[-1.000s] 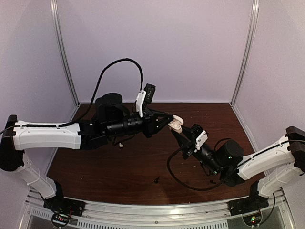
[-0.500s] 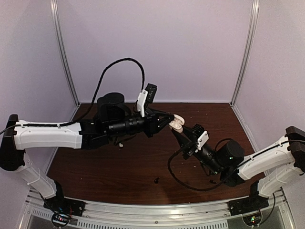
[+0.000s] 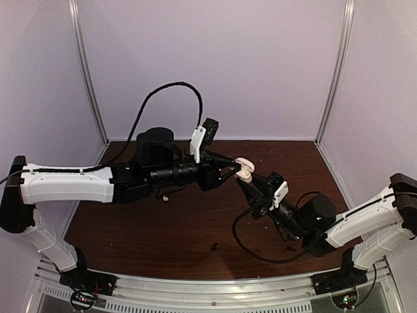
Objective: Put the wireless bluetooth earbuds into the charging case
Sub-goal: Insert the left earbud into the left side groove of the charging case, then adjust the left earbud in the left side groove of the charging case.
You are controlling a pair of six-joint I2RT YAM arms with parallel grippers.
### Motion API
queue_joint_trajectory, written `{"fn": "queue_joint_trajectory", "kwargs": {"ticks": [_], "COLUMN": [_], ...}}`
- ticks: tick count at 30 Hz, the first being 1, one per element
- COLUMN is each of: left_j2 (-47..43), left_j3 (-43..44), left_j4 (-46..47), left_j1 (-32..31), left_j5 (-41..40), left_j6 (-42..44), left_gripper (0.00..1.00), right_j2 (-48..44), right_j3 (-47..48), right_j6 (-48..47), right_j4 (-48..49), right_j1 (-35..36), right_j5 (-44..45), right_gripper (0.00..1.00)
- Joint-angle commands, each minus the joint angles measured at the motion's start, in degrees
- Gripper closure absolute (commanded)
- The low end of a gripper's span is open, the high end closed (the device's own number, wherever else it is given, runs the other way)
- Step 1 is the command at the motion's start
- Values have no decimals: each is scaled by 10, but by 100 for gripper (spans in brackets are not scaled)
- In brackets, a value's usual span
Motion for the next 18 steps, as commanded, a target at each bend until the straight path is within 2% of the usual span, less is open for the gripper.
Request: {"fn": "queue_joint_trajectory", "kwargs": {"ticks": [1, 4, 6, 10, 12, 16, 18], "left_j2": [-25, -39, -49, -73, -91, -136, -156], "left_j3": [5, 0, -2, -14, -19, -15, -12], "left_j4": [-1, -8, -20, -34, -51, -119, -152], "left_j1": [0, 0, 0, 0, 0, 9, 19], "left_j5": [30, 58, 82, 131, 120, 88, 101], "left_j6": [32, 54, 75, 112, 133, 209, 251], "left_gripper": [54, 45, 34, 20, 18, 4, 2], "right_j2": [-11, -12, -13, -20, -27, -60, -84], "right_j3": [-8, -12, -15, -20, -24, -33, -34], "right_j6": [15, 23, 31, 45, 51, 76, 94], "right_j4": [33, 32, 31, 20, 15, -20, -55], "right_j1": [3, 3, 2, 2, 2, -3, -5], "right_j5": [-3, -3, -4, -14, -26, -79, -128], "right_gripper": [100, 100, 100, 100, 100, 100, 100]}}
